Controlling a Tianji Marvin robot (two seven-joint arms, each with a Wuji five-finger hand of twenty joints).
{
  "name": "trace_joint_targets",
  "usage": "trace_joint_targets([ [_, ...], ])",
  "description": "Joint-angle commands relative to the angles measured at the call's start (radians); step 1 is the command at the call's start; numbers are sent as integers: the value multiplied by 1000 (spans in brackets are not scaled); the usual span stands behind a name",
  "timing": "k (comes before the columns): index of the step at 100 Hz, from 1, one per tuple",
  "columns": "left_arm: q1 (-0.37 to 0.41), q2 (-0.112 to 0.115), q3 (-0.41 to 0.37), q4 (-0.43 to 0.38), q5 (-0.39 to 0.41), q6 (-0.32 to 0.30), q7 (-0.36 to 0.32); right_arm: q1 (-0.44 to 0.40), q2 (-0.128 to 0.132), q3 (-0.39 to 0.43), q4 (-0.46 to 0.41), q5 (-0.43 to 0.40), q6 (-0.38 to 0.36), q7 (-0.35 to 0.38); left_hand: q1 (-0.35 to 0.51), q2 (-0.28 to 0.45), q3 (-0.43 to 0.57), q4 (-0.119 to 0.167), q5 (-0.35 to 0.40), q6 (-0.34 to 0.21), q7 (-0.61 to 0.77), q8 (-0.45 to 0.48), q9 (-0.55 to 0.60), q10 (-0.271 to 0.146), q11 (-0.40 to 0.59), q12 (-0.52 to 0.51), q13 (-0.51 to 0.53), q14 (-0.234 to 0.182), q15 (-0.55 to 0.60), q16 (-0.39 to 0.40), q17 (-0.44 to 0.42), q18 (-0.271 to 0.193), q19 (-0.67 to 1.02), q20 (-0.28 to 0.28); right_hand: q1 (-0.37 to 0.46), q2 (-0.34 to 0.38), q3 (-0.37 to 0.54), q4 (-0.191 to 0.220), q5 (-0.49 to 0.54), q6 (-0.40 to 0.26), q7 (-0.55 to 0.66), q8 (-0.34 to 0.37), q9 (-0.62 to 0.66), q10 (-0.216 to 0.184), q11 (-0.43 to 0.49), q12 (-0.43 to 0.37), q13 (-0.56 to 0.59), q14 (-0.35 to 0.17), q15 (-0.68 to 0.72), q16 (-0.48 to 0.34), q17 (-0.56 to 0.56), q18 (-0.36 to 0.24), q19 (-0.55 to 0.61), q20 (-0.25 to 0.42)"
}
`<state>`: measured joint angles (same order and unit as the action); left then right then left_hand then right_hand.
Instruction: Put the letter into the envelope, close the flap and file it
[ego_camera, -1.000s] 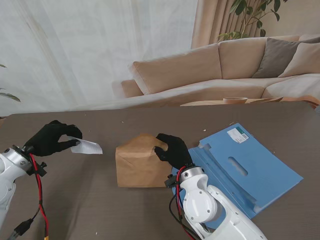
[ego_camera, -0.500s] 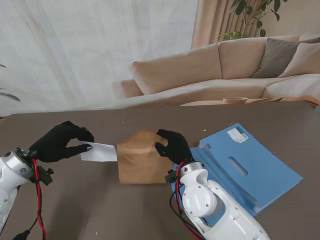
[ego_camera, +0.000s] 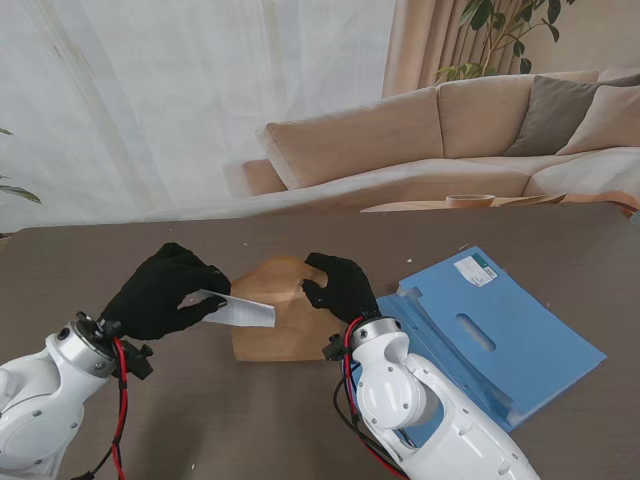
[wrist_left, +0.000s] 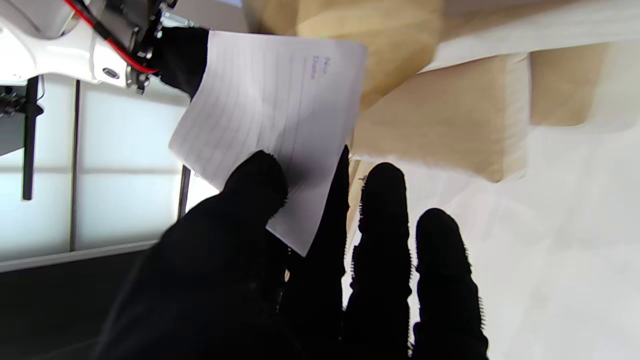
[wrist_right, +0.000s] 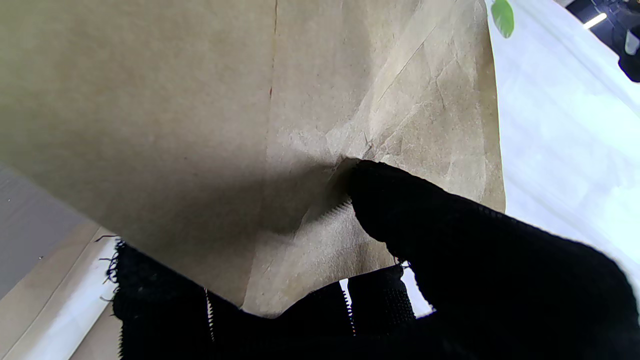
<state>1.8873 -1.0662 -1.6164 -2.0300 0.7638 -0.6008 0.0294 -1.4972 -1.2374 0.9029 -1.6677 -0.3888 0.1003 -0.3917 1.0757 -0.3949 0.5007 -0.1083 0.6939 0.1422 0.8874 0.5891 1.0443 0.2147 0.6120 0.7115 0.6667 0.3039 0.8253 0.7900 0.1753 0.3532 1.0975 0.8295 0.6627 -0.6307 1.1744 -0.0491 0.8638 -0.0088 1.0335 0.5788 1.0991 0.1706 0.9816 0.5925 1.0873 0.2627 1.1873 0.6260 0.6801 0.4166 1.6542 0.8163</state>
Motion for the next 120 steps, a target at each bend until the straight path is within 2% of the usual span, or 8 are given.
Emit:
trace_joint_targets([
  [1,-5,-19,21,5,1,-32,-9,4,-10,-7,-6,8,1,15,12,-44,52,-10,46,-37,25,-9,32,-9,-1,-9,1,-4,3,14,1,10,31,-12,28,-7,37,16,44,-58,86,11,40,0,20,-4,26,10,27,1,10,7,61,17],
  [29,-74,-25,111,92,110,-119,111,2,-12,-17,-20,9,-3,12,-32,-79,106,-24,86,-121,31,-54,86,-69,-90,-4,-7,-61,1,15,31,-25,113,22,28,-7,37,17,44,-57,86,11,40,0,21,-3,27,9,28,1,12,8,62,17],
  [39,-80,-27,132,109,151,-106,161,-3,-13,-16,-31,11,-3,8,-47,-94,120,-32,97,-135,33,-71,104,-81,-114,-8,-56,-89,70,82,21,-54,165,56,28,-8,38,18,45,-57,86,11,42,2,21,-4,28,11,29,2,13,8,63,18],
  [58,-97,-34,175,148,254,-49,337,-7,-15,-19,-38,7,-4,-3,-64,-101,143,-40,96,-135,45,-82,109,-86,-119,-6,-123,-149,139,171,-13,-105,215,109,27,-8,39,18,45,-57,86,10,42,1,21,-4,29,11,30,2,15,9,65,18],
  [71,-104,-37,190,162,252,-25,364,-6,-16,-21,-38,8,-9,-6,-59,-96,144,-42,87,-128,60,-85,83,-83,-106,30,-175,-172,136,205,-48,-134,205,120,26,-8,39,18,45,-57,86,10,43,2,22,-3,29,12,31,2,16,9,65,18],
  [96,-121,-46,223,201,224,-8,398,-4,-18,-23,-40,10,-9,-10,-57,-98,148,-41,90,-120,66,-94,58,-82,-91,66,-207,-170,121,210,-74,-133,191,124,27,-9,40,18,46,-57,86,10,43,3,22,-3,31,12,32,2,17,9,66,18],
  [107,-131,-46,236,222,234,7,419,-7,-18,-23,-46,16,-8,-9,-55,-101,142,-42,99,-114,67,-107,-23,-85,-89,188,-290,-174,110,200,-118,-146,164,131,24,-12,42,19,48,-57,86,10,47,3,23,-2,36,11,35,2,24,10,69,18],
  [120,-142,-46,248,243,244,16,450,-10,-19,-22,-58,44,-5,4,-51,-94,137,-41,91,-84,70,-106,-66,-73,-48,231,-325,-172,123,215,-144,-148,153,142,21,-17,48,21,51,-55,85,9,54,6,26,-1,52,12,43,4,46,14,80,20],
])
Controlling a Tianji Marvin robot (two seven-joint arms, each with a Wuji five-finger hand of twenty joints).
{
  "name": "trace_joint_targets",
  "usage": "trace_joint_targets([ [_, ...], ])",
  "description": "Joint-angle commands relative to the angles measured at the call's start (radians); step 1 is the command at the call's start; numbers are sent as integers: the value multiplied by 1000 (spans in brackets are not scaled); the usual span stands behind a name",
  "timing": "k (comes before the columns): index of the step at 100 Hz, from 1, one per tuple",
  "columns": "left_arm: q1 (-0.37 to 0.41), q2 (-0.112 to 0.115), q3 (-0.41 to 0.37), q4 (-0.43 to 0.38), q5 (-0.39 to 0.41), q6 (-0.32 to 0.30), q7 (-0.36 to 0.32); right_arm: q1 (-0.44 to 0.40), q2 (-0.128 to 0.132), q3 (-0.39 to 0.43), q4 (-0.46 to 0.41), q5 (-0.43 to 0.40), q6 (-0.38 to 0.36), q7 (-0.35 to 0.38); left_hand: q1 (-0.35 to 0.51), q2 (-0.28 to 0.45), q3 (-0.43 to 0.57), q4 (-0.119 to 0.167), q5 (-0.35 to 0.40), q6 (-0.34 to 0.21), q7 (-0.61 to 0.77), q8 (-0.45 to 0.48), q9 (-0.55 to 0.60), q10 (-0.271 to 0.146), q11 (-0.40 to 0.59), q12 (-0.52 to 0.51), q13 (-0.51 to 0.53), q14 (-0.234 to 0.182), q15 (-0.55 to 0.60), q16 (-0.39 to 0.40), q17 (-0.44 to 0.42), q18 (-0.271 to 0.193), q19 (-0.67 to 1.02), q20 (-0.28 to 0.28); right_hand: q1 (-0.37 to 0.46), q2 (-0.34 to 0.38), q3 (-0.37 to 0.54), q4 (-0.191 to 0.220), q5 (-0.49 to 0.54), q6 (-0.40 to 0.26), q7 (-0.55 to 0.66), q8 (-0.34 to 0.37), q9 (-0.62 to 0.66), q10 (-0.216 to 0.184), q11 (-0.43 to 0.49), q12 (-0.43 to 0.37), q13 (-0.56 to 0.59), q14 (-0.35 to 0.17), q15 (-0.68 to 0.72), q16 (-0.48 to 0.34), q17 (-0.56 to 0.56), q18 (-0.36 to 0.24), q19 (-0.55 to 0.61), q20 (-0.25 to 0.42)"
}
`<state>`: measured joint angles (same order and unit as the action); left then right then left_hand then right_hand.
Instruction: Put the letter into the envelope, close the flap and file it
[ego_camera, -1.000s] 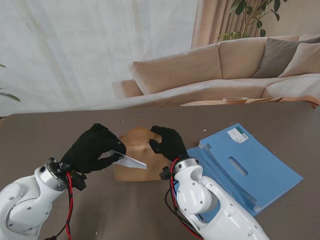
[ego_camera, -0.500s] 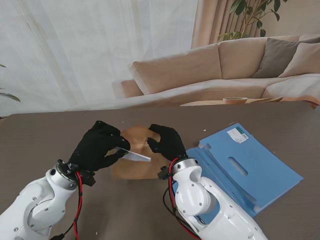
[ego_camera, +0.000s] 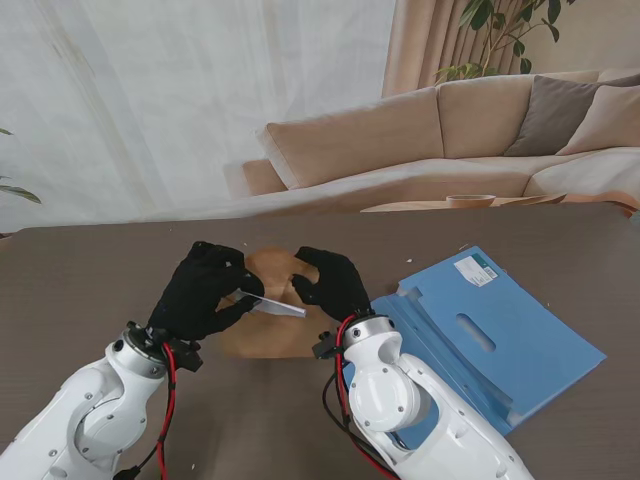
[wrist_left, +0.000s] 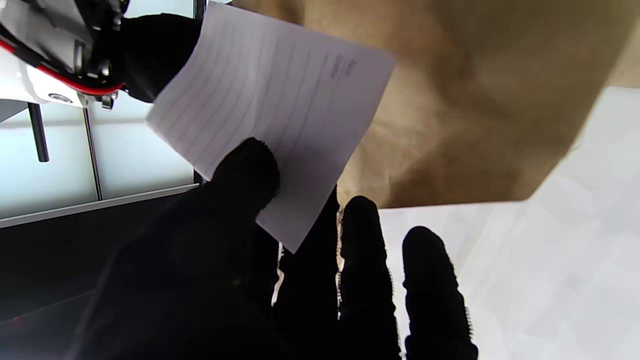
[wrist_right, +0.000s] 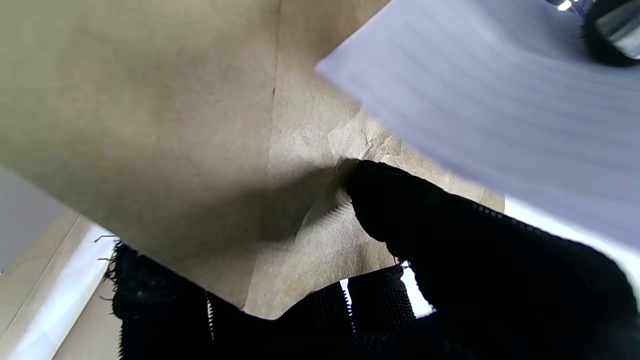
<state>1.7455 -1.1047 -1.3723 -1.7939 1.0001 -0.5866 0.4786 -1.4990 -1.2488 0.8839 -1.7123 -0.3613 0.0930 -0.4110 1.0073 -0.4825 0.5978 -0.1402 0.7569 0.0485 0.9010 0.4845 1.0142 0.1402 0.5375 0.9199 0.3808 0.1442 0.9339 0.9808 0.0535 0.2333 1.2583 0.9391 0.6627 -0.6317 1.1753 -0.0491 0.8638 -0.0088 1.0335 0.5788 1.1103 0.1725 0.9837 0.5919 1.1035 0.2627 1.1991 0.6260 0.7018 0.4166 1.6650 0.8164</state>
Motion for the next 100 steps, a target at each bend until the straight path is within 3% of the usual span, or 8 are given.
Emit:
trace_joint_targets([
  [1,-1,-8,5,9,10,2,4,-8,-8,-3,-15,19,3,25,17,-5,40,-9,27,11,57,-2,-37,3,28,24,-41,-13,16,25,-23,-28,-8,33,21,-16,48,21,51,-54,85,9,44,5,24,0,38,12,32,4,27,14,71,20],
  [18,-11,-7,11,26,32,5,42,-11,-7,-1,-28,63,10,53,27,13,33,-4,0,25,81,-9,-78,14,102,-16,-65,-18,28,46,-40,-30,-18,51,18,-21,56,22,55,-50,88,8,53,9,34,6,54,10,45,6,49,17,84,19],
  [63,-23,3,-6,60,102,-12,121,-16,-10,6,-38,69,23,43,35,5,36,-3,4,30,87,-23,-82,20,116,-36,-66,-12,30,48,-44,-24,-16,56,17,-21,58,22,55,-49,88,8,53,11,33,7,55,12,47,4,52,18,88,15],
  [100,-2,7,-36,39,119,40,112,-11,-11,5,-33,54,37,35,35,-14,29,-5,24,41,78,-35,-45,54,138,-59,-22,10,70,69,-27,9,3,70,17,-22,58,21,55,-48,88,7,53,11,33,7,56,13,48,3,52,19,89,12],
])
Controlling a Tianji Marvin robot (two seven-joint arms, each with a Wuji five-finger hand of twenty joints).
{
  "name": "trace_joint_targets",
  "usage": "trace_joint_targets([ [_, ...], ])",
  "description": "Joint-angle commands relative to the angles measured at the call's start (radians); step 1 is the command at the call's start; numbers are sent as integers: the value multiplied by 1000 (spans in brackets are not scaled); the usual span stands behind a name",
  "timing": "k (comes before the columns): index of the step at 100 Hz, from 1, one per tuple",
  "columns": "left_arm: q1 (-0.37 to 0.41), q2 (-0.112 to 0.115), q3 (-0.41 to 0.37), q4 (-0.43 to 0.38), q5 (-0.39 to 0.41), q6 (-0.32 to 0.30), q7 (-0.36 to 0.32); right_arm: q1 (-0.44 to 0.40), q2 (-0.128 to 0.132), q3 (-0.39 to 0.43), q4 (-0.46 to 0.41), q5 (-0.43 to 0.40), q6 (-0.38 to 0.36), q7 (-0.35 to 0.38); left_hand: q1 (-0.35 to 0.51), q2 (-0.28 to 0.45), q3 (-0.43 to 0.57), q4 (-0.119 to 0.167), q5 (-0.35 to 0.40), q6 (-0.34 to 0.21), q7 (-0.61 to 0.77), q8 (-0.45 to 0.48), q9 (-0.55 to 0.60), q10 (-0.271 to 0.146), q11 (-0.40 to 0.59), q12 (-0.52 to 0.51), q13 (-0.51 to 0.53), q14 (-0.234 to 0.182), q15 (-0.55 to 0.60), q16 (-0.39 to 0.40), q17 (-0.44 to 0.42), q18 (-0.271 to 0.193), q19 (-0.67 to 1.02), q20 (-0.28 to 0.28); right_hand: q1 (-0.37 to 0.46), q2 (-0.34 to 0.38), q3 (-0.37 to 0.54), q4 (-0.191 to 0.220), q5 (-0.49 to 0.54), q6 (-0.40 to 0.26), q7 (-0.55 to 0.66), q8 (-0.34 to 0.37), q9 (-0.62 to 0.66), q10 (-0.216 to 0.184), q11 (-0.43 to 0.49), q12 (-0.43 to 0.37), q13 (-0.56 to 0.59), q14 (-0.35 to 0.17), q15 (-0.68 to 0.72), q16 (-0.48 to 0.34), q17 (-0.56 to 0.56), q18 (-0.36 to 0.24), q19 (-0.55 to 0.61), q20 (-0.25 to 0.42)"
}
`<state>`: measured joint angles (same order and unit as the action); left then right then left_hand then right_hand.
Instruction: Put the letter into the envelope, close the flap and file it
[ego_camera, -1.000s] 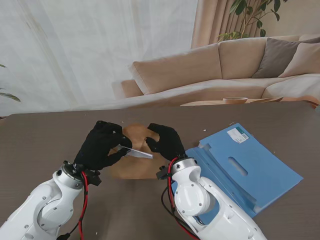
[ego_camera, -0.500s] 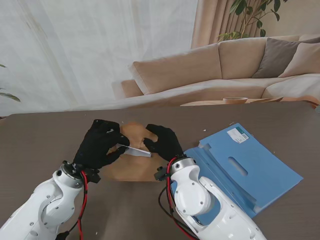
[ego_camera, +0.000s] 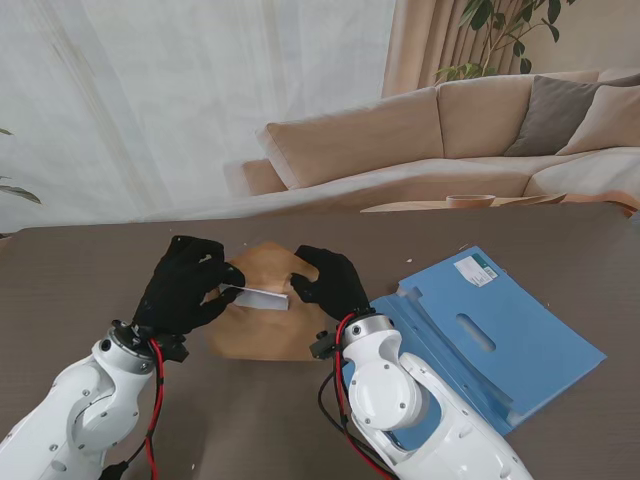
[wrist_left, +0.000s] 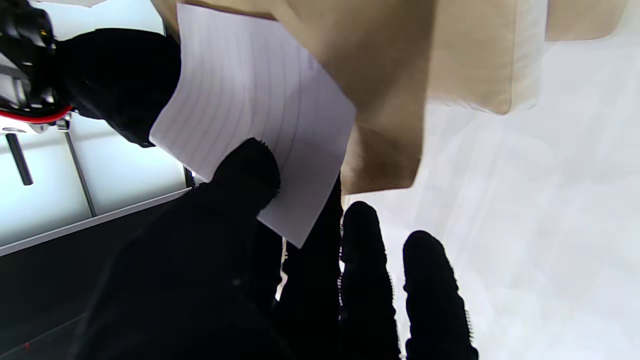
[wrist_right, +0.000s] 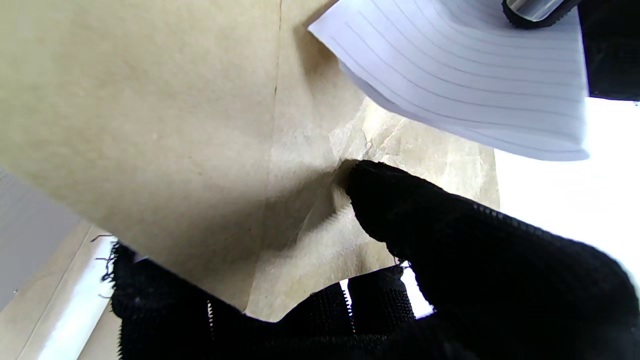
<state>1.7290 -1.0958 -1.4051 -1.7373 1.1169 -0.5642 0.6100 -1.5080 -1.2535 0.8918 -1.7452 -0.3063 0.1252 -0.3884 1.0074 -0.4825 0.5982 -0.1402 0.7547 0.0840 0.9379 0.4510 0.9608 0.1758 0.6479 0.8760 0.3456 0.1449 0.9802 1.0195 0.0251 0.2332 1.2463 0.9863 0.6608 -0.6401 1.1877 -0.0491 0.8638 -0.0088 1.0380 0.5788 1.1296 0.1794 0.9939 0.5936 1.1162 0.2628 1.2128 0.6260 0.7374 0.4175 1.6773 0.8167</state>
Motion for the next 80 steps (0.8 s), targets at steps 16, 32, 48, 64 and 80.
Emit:
trace_joint_targets([
  [16,28,-2,0,-29,8,72,-10,0,-7,-6,3,-10,6,8,15,-43,43,-12,14,7,38,25,40,22,84,-62,64,36,50,43,25,48,28,27,19,-14,46,21,56,-49,83,7,34,3,23,6,43,13,34,2,17,17,77,11],
  [32,43,-3,-2,-49,-4,92,-41,1,-8,-7,3,-12,9,7,10,-57,46,-16,12,18,41,38,56,27,109,-81,88,46,60,47,38,61,38,29,19,-14,46,22,56,-48,83,7,35,4,23,6,44,13,35,2,18,16,78,10],
  [48,58,2,-1,-66,12,97,-57,5,-11,-8,4,-7,12,2,6,-77,54,-20,29,12,40,35,71,21,113,-110,105,50,58,43,53,70,46,30,19,-15,47,22,56,-47,83,7,36,3,23,6,46,10,35,1,22,15,81,8],
  [64,70,5,4,-80,29,105,-50,6,-12,-9,3,8,15,4,6,-95,60,-25,48,10,36,24,93,22,105,-125,125,59,64,43,70,79,58,37,19,-16,49,22,57,-47,87,11,37,3,26,8,52,7,38,0,27,16,84,6],
  [80,78,7,19,-89,46,141,-39,7,-15,-11,3,16,13,0,3,-111,71,-34,60,20,37,9,115,29,102,-141,148,73,81,47,85,95,75,57,18,-18,50,22,57,-48,87,13,40,3,26,8,55,3,38,-1,30,17,86,5],
])
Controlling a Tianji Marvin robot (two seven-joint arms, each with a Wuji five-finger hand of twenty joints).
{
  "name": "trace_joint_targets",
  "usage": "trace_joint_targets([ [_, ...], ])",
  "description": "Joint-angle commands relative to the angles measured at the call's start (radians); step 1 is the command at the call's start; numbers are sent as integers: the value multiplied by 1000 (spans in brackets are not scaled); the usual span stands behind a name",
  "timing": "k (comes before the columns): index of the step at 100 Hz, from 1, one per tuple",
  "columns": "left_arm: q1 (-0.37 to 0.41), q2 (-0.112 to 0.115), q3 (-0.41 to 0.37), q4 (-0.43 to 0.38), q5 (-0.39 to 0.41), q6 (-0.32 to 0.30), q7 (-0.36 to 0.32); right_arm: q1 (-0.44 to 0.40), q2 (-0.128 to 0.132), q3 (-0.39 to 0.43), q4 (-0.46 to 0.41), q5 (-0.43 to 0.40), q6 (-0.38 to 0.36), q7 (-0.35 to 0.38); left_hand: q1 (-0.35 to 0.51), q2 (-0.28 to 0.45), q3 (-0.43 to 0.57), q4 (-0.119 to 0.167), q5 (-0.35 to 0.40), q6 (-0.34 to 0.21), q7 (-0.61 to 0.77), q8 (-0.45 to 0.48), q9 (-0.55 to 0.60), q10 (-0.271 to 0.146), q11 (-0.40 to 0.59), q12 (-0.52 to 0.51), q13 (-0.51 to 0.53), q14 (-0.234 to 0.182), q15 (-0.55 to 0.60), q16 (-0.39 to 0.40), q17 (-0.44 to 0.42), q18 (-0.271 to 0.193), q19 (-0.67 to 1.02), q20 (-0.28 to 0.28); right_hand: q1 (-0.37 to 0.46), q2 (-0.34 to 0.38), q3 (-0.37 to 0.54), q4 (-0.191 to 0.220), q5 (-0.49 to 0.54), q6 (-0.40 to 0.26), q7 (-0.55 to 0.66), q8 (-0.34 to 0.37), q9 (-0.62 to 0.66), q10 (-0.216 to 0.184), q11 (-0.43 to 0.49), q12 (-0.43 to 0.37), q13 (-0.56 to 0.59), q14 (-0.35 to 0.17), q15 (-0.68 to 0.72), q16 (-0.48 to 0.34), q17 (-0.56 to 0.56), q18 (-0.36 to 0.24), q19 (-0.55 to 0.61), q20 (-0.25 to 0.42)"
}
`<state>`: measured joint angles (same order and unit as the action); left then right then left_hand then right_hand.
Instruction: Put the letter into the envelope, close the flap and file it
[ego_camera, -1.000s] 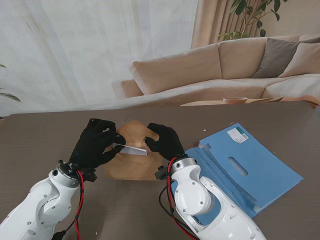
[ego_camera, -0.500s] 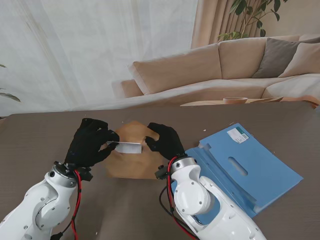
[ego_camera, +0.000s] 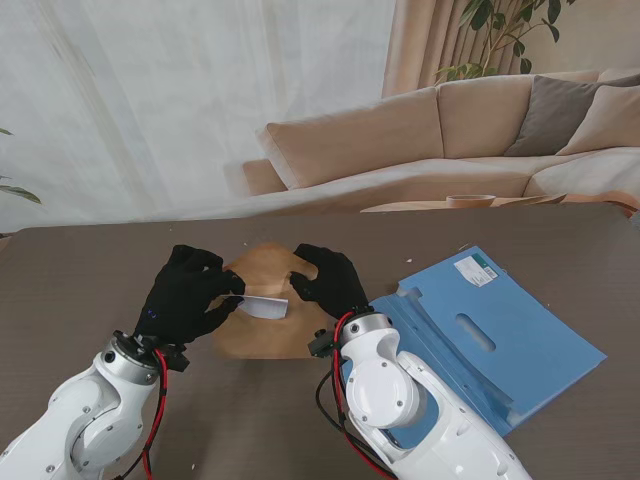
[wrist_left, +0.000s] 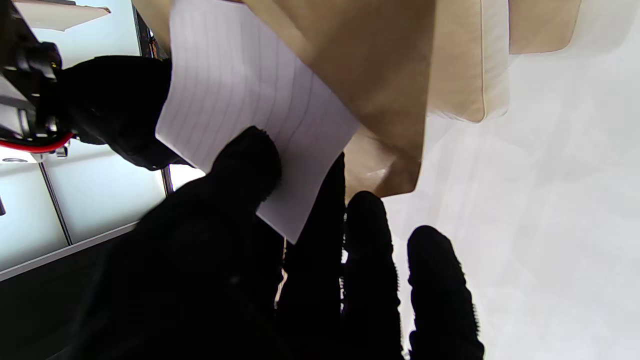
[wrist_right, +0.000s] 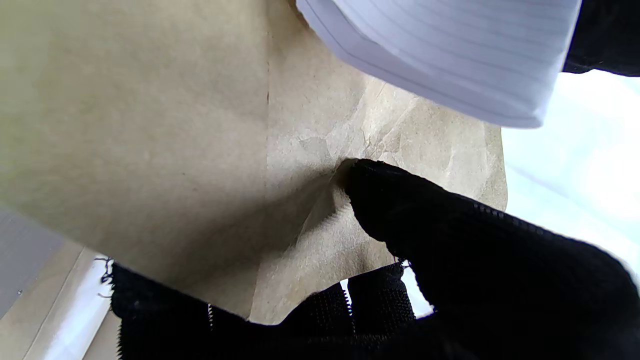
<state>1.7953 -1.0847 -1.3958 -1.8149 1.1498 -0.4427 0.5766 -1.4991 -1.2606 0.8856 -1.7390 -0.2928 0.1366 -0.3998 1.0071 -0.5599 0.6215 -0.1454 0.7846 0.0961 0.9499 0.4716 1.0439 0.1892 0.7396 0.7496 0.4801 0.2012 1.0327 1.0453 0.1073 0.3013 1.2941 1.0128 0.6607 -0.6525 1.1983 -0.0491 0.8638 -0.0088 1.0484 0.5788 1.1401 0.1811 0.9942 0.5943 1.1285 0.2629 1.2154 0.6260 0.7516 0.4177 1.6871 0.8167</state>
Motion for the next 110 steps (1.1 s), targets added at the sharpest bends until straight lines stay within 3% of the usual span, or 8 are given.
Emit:
trace_joint_targets([
  [1,12,-4,10,-11,14,22,-4,-2,-8,-5,-3,3,1,11,2,-34,48,-29,30,9,26,-12,32,16,10,-15,15,17,30,22,3,28,28,31,18,-5,40,22,57,-48,77,13,29,1,26,7,43,2,36,-1,16,16,76,5],
  [19,21,-7,24,-21,10,73,5,-1,-10,-9,-2,-6,-2,1,-4,-36,66,-41,12,41,58,-29,49,37,68,-58,53,40,68,34,20,58,40,78,17,-8,42,23,58,-48,77,14,31,1,27,8,48,2,37,-1,22,16,79,4],
  [59,7,-8,45,-9,34,164,55,7,-13,-21,11,-21,-6,-9,-10,-22,82,-43,-40,82,114,-32,23,43,108,-68,31,51,69,42,1,56,33,98,16,-9,43,22,60,-49,77,14,32,1,27,8,50,2,37,-2,25,15,82,0],
  [110,25,1,46,-22,49,133,11,15,-15,-25,13,-16,-4,-10,-10,-24,80,-42,-41,78,123,-45,12,44,117,-73,19,40,65,48,-12,44,28,105,16,-9,44,22,60,-48,77,14,33,3,27,8,51,1,37,-3,26,15,83,-3],
])
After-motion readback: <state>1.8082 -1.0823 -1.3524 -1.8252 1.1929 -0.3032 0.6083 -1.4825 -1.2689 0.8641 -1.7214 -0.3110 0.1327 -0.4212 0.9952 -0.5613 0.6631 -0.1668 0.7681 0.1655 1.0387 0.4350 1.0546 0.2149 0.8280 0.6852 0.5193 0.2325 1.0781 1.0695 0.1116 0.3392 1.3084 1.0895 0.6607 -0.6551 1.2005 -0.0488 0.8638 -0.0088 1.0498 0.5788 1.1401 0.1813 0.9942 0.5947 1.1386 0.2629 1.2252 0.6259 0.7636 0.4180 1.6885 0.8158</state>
